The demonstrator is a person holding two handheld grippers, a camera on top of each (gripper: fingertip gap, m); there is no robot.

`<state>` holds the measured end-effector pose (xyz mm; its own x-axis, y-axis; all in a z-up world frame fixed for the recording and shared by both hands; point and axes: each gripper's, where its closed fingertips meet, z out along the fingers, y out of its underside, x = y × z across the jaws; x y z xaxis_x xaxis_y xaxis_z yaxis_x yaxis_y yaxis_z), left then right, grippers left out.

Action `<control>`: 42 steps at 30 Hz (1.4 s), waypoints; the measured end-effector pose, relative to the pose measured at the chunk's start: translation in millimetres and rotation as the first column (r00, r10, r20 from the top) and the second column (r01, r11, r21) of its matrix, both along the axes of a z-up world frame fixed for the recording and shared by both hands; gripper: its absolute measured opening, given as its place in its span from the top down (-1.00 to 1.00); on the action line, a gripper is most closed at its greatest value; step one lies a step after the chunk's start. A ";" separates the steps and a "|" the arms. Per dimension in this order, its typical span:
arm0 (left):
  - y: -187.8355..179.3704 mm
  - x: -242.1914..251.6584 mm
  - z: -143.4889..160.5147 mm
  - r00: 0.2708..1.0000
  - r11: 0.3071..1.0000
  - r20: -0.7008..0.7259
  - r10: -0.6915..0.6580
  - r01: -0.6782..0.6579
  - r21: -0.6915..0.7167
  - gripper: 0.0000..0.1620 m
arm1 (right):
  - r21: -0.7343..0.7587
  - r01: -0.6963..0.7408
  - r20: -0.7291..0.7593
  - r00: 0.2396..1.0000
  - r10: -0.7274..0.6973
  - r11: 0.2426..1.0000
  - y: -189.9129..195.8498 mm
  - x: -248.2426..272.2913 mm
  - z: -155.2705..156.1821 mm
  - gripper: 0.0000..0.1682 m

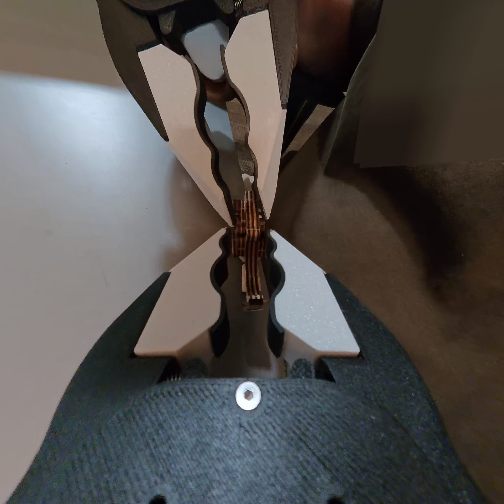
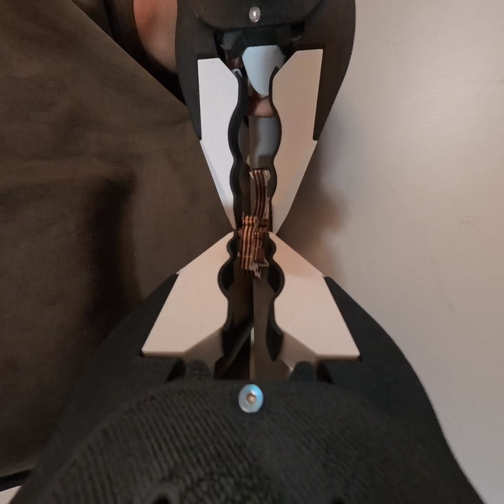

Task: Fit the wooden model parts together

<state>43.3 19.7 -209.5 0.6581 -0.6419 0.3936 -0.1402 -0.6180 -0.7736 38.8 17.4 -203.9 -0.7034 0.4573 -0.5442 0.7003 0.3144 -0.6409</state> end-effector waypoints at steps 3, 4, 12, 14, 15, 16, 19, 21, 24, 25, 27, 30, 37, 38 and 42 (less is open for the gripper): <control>0.2 -0.6 0.1 1.000 1.000 0.003 -0.003 0.003 0.007 0.72 | -0.008 0.003 0.004 1.000 -0.003 1.000 0.0 -0.7 0.0 0.79; 0.3 -1.0 0.1 1.000 1.000 0.001 -0.002 0.002 0.009 0.72 | -0.010 0.005 0.004 1.000 -0.005 1.000 0.2 -1.2 0.0 0.79; 1.3 -1.7 0.6 1.000 0.999 -0.027 -0.002 0.003 0.038 0.73 | -0.012 0.009 0.000 1.000 -0.009 1.000 0.7 -2.0 -0.3 0.79; 1.5 -1.5 1.1 0.999 0.999 -0.032 -0.002 0.004 0.046 0.74 | -0.010 0.009 0.000 1.000 -0.009 1.000 1.0 -2.1 -0.3 0.79; 1.5 -1.5 1.7 0.999 0.999 -0.033 -0.003 0.005 0.052 0.77 | -0.009 0.012 -0.001 1.000 -0.012 1.000 1.5 -2.5 -0.5 0.79; 1.8 -1.8 1.6 0.999 0.999 -0.035 0.001 0.001 0.053 0.77 | -0.009 0.012 -0.002 1.000 -0.013 1.000 1.8 -2.6 -0.5 0.79; 1.7 -1.7 1.7 0.999 0.999 -0.033 -0.001 0.003 0.052 0.77 | -0.004 0.009 -0.011 1.000 -0.009 1.000 1.7 -2.5 -0.4 0.80; 1.6 -1.6 1.7 0.999 0.999 -0.032 -0.002 0.004 0.052 0.77 | -0.001 0.006 -0.018 1.000 -0.006 1.000 1.6 -2.5 -0.4 0.79; 1.8 -1.7 1.7 0.999 0.998 -0.042 -0.001 0.003 0.060 0.78 | 0.001 0.003 -0.030 1.000 -0.003 1.000 1.5 -2.5 -0.4 0.80; 1.8 -1.7 1.7 0.999 0.998 -0.043 0.000 0.003 0.061 0.78 | 0.002 0.004 -0.031 1.000 -0.004 1.000 1.4 -2.6 -0.3 0.80; 1.6 -1.6 1.7 0.999 0.998 -0.044 -0.001 0.004 0.062 0.78 | 0.006 0.004 -0.037 0.999 -0.004 1.000 1.2 -2.5 -0.3 0.80; 1.1 -1.3 1.7 0.999 0.998 -0.052 -0.003 0.006 0.068 0.77 | 0.020 0.003 -0.049 0.999 -0.002 1.000 0.7 -2.2 -0.3 0.80; 1.4 -3.1 1.6 1.000 0.999 -0.029 0.005 -0.004 0.047 0.78 | 0.043 0.015 -0.074 0.997 -0.012 0.999 0.9 -3.5 -0.4 0.78; 1.5 -3.1 1.6 1.000 0.999 -0.028 0.006 -0.005 0.046 0.78 | 0.057 0.015 -0.087 0.996 -0.010 0.998 1.1 -3.7 -1.0 0.78; 3.0 -5.6 1.2 1.000 0.999 -0.018 0.021 -0.020 0.035 0.77 | 0.089 0.013 -0.122 0.993 -0.002 0.996 0.2 -2.9 -0.9 0.67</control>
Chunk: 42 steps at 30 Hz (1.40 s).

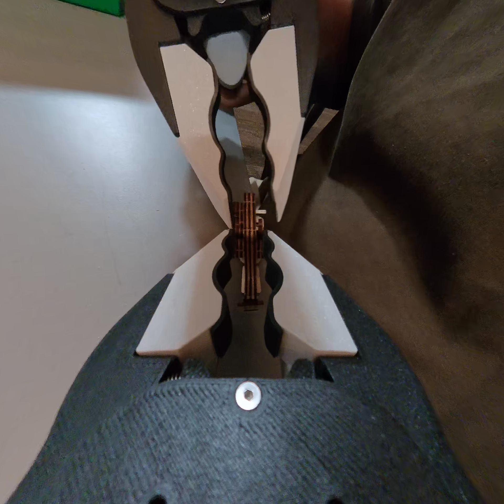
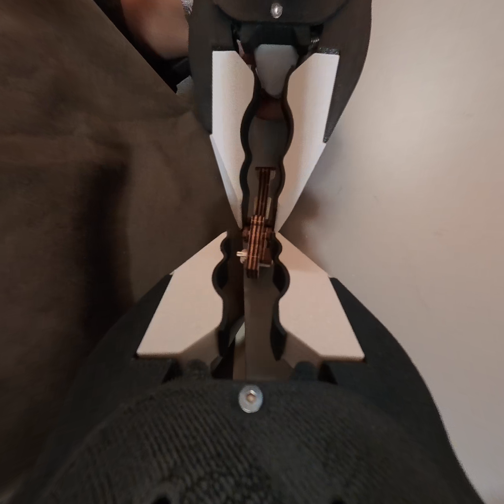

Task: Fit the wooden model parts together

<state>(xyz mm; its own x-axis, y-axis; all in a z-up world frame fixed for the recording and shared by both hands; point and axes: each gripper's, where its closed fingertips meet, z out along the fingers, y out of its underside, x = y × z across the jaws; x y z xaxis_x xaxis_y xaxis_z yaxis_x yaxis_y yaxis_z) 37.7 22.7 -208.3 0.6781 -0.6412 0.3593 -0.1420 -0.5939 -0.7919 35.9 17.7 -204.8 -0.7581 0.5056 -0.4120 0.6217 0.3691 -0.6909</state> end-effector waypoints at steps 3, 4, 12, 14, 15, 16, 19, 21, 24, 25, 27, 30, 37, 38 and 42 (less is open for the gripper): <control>0.5 -1.5 0.0 1.000 1.000 0.003 0.008 -0.008 -0.002 0.77 | 0.035 0.012 -0.031 0.999 -0.011 0.999 0.2 -1.4 -1.1 0.68; 0.6 -1.5 -0.1 1.000 1.000 0.003 0.009 -0.009 -0.003 0.77 | 0.048 0.018 -0.043 0.999 -0.016 0.999 0.4 -2.0 -1.6 0.70; 0.6 -1.1 -0.1 1.000 1.000 0.000 0.009 -0.009 0.000 0.77 | 0.090 0.056 -0.087 0.995 -0.048 0.994 2.2 -3.8 -3.5 0.77; 0.7 -1.1 0.0 1.000 1.000 0.001 0.010 -0.010 0.000 0.77 | 0.103 0.058 -0.089 0.995 -0.049 0.993 2.6 -3.5 -3.6 0.77; 0.9 -1.0 0.0 1.000 1.000 0.003 0.011 -0.011 -0.002 0.77 | 0.111 0.059 -0.091 0.995 -0.049 0.992 2.8 -3.3 -3.8 0.77; 0.9 -0.9 0.0 1.000 1.000 0.004 0.012 -0.012 -0.003 0.77 | 0.118 0.060 -0.092 0.995 -0.050 0.991 2.8 -3.1 -4.0 0.76; 0.9 -0.9 -0.1 1.000 1.000 0.007 0.012 -0.011 -0.005 0.77 | 0.124 0.060 -0.088 0.995 -0.049 0.991 2.1 -2.3 -3.8 0.73; 1.0 -1.0 -0.2 1.000 1.000 0.010 0.012 -0.012 -0.008 0.77 | 0.126 0.059 -0.087 0.995 -0.048 0.990 1.9 -1.9 -3.9 0.72; 1.3 -1.2 -0.2 1.000 1.000 0.020 0.016 -0.015 -0.016 0.77 | 0.155 0.055 -0.081 0.996 -0.043 0.986 1.0 -0.9 -8.5 0.69; 1.3 -1.2 -0.2 1.000 1.000 0.025 0.016 -0.016 -0.020 0.77 | 0.171 0.060 -0.089 0.995 -0.045 0.983 1.3 -1.7 -9.9 0.74; 1.1 -0.9 -0.1 1.000 1.000 0.028 0.015 -0.014 -0.021 0.78 | 0.193 0.060 -0.098 0.994 -0.042 0.979 1.9 -2.0 -10.3 0.74; 1.1 -0.5 -0.1 1.000 1.000 0.026 0.015 -0.015 -0.020 0.78 | 0.194 0.057 -0.095 0.995 -0.039 0.979 2.1 -1.7 -10.3 0.75; 0.7 -0.1 -0.1 1.000 1.000 0.016 0.013 -0.013 -0.012 0.78 | 0.187 0.039 -0.103 0.994 -0.020 0.982 2.1 -1.0 -10.0 0.76; 0.6 0.0 -0.1 1.000 1.000 0.014 0.013 -0.013 -0.010 0.78 | 0.192 0.036 -0.108 0.994 -0.015 0.981 2.1 -1.0 -10.1 0.77; 0.6 0.3 0.1 1.000 1.000 0.012 0.012 -0.012 -0.007 0.81 | 0.205 0.032 -0.115 0.993 -0.008 0.978 2.1 -1.0 -10.2 0.80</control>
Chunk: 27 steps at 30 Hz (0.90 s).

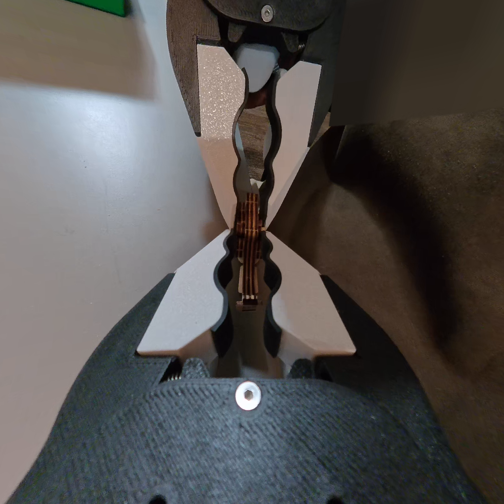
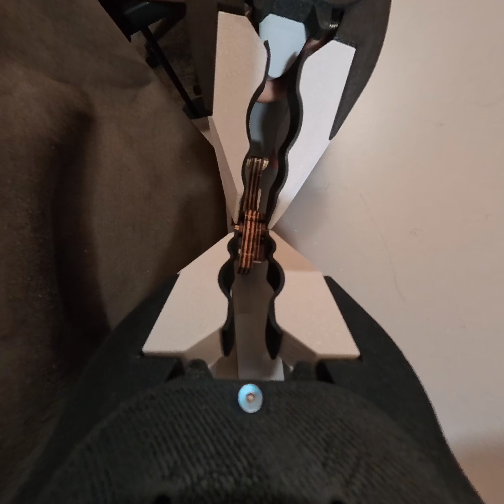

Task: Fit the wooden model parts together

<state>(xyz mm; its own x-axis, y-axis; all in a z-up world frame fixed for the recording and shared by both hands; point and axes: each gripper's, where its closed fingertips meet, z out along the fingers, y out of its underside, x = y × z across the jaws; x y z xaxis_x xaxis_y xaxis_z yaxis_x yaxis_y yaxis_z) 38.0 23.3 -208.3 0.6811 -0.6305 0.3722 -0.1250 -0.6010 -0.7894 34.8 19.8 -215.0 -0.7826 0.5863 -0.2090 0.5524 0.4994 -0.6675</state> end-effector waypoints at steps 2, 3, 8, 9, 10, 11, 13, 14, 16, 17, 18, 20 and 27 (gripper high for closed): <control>-0.1 0.1 0.1 1.000 1.000 0.001 -0.001 0.001 0.000 0.81 | 0.005 0.000 0.001 1.000 0.000 1.000 -0.1 0.1 -0.1 0.80; -0.1 0.1 0.1 1.000 1.000 0.001 -0.001 0.001 0.000 0.81 | 0.004 0.000 0.004 1.000 0.000 1.000 -0.1 0.1 -0.1 0.80; -0.3 0.4 0.1 1.000 1.000 0.003 -0.005 0.005 -0.001 0.81 | -0.009 0.002 0.010 1.000 -0.002 1.000 -0.4 -0.1 0.0 0.80; -0.5 0.5 0.2 1.000 1.000 0.001 -0.006 0.006 0.001 0.81 | -0.010 0.000 0.006 1.000 0.000 1.000 -0.6 -0.1 0.1 0.80; -0.5 0.6 0.2 1.000 1.000 0.000 -0.006 0.006 0.002 0.81 | -0.011 -0.002 0.005 1.000 0.002 1.000 -0.6 -0.1 0.1 0.80; -0.4 0.5 0.2 1.000 1.000 0.000 -0.006 0.006 0.002 0.81 | -0.012 -0.003 0.004 1.000 0.003 1.000 -0.7 -0.1 0.2 0.80; -1.1 1.5 0.1 1.000 1.000 -0.001 -0.014 0.014 0.002 0.81 | -0.017 -0.009 0.008 1.000 0.009 1.000 -1.7 0.7 0.1 0.80; -1.7 2.1 0.2 1.000 1.000 -0.003 -0.019 0.019 0.003 0.81 | -0.021 -0.013 0.011 1.000 0.013 1.000 -2.3 1.4 0.3 0.80; -2.9 3.1 0.8 1.000 1.000 -0.005 -0.027 0.027 0.009 0.80 | -0.034 -0.015 0.024 1.000 0.016 0.999 -3.4 2.2 1.4 0.80; -2.8 3.1 1.5 1.000 1.000 -0.005 -0.027 0.027 0.015 0.80 | -0.043 -0.012 0.030 0.999 0.014 0.999 -3.3 2.1 2.4 0.79; -2.7 2.8 2.5 1.000 0.999 -0.003 -0.026 0.026 0.020 0.80 | -0.055 -0.009 0.033 0.999 0.011 0.998 -2.9 1.7 3.8 0.78; -1.8 1.9 5.2 1.000 0.999 0.003 -0.022 0.022 0.031 0.81 | -0.089 -0.004 0.040 0.999 0.008 0.996 -2.4 1.1 7.4 0.78; -0.5 2.0 5.1 1.000 0.999 -0.002 -0.014 0.014 0.042 0.79 | -0.119 0.001 0.068 0.998 0.007 0.993 0.5 1.3 8.0 0.79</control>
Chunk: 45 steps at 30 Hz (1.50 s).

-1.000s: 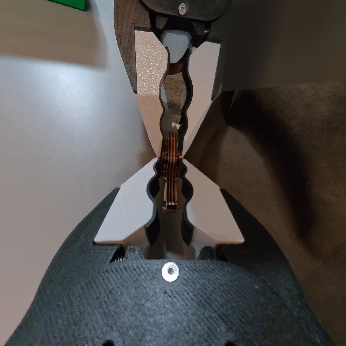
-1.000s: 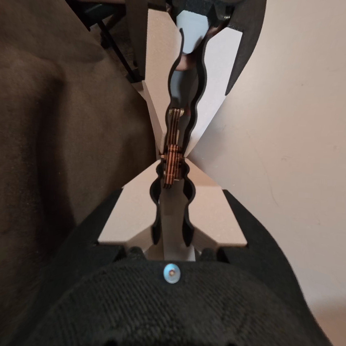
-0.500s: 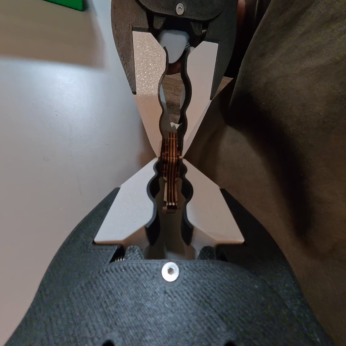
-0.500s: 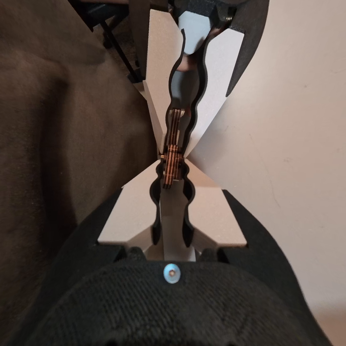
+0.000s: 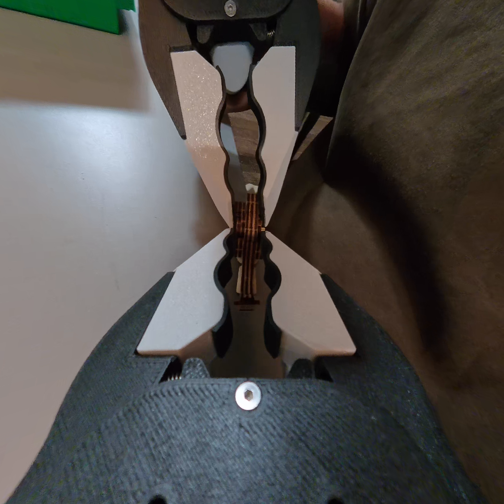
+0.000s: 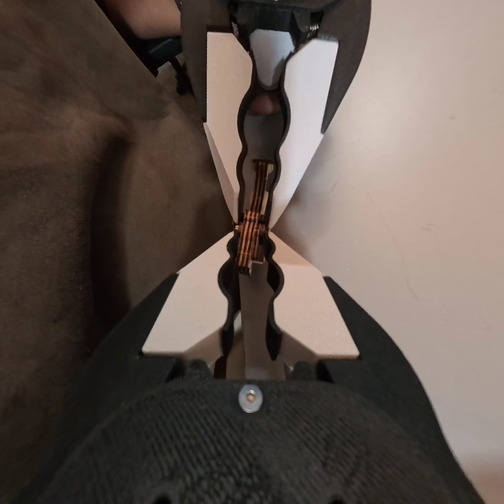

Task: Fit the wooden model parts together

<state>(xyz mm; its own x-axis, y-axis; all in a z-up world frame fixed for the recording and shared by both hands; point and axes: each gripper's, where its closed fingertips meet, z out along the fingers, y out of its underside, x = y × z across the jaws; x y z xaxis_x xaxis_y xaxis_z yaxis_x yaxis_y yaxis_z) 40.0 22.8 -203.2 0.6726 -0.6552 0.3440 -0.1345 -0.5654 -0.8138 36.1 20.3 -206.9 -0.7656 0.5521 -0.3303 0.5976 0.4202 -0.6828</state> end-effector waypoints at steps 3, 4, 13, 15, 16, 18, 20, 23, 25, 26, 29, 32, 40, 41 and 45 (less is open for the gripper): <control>11.0 -15.8 6.4 0.994 0.994 -0.002 0.105 -0.105 0.040 0.38 | 0.018 0.048 0.003 0.999 -0.048 0.999 13.4 -6.3 -3.9 0.80; 14.5 -23.6 10.3 0.989 0.988 0.013 0.146 -0.146 0.051 0.25 | 0.007 0.080 0.002 0.997 -0.080 0.997 19.3 -10.9 -3.1 0.80; 41.5 -85.8 51.7 0.780 0.877 0.457 0.429 -0.481 -0.003 0.23 | -0.469 0.454 0.089 0.878 -0.471 0.758 73.6 -62.3 48.5 0.81; 41.5 -82.3 58.9 0.717 0.888 0.570 0.401 -0.457 -0.050 0.35 | -0.541 0.472 0.098 0.857 -0.506 0.696 76.2 -66.8 57.3 0.81; 42.0 -80.0 61.8 0.689 0.894 0.612 0.389 -0.443 -0.069 0.37 | -0.573 0.464 0.094 0.856 -0.509 0.675 74.7 -67.6 63.0 0.81; 42.3 -74.0 66.0 0.658 0.904 0.658 0.365 -0.418 -0.083 0.41 | -0.636 0.440 0.084 0.857 -0.509 0.635 69.7 -68.0 75.6 0.81; 43.0 -68.7 68.6 0.657 0.908 0.667 0.352 -0.412 -0.074 0.43 | -0.677 0.409 0.077 0.866 -0.494 0.611 62.8 -65.9 84.5 0.81; 41.8 -63.0 75.4 0.664 0.911 0.674 0.325 -0.411 -0.034 0.52 | -0.706 0.386 0.057 0.867 -0.495 0.595 57.3 -63.9 92.1 0.81; 39.6 -60.7 81.1 0.663 0.912 0.686 0.301 -0.410 -0.005 0.59 | -0.712 0.377 0.043 0.865 -0.500 0.592 55.3 -63.2 95.0 0.81; 39.0 -60.7 83.9 0.659 0.910 0.692 0.294 -0.415 0.008 0.64 | -0.714 0.371 0.034 0.866 -0.499 0.594 53.8 -62.6 95.9 0.81; 38.5 -60.6 85.9 0.654 0.905 0.699 0.288 -0.424 0.023 0.70 | -0.717 0.357 0.012 0.865 -0.501 0.599 49.2 -61.7 97.2 0.80; 38.0 -53.7 80.5 0.652 0.927 0.710 0.268 -0.375 -0.006 0.65 | -0.732 0.356 0.007 0.857 -0.516 0.581 47.8 -62.5 98.6 0.81; 40.1 -62.4 85.3 0.595 0.911 0.757 0.270 -0.412 -0.002 0.76 | -0.750 0.383 0.050 0.846 -0.530 0.540 46.7 -67.1 93.6 0.80; 40.2 -63.2 84.2 0.594 0.912 0.756 0.274 -0.411 -0.008 0.76 | -0.747 0.386 0.050 0.844 -0.534 0.541 46.9 -67.7 92.5 0.80; 41.1 -64.2 80.0 0.595 0.912 0.750 0.289 -0.409 -0.028 0.77 | -0.743 0.393 0.065 0.848 -0.526 0.541 49.3 -68.6 88.5 0.79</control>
<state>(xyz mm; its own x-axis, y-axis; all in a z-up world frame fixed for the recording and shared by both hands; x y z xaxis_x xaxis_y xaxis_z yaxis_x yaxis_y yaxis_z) -24.1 63.9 -123.2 0.4297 -0.5030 0.7499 0.7145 -0.3184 -0.6230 -32.5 69.6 -118.4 -0.5499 0.4851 -0.6799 0.4285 -0.5349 -0.7282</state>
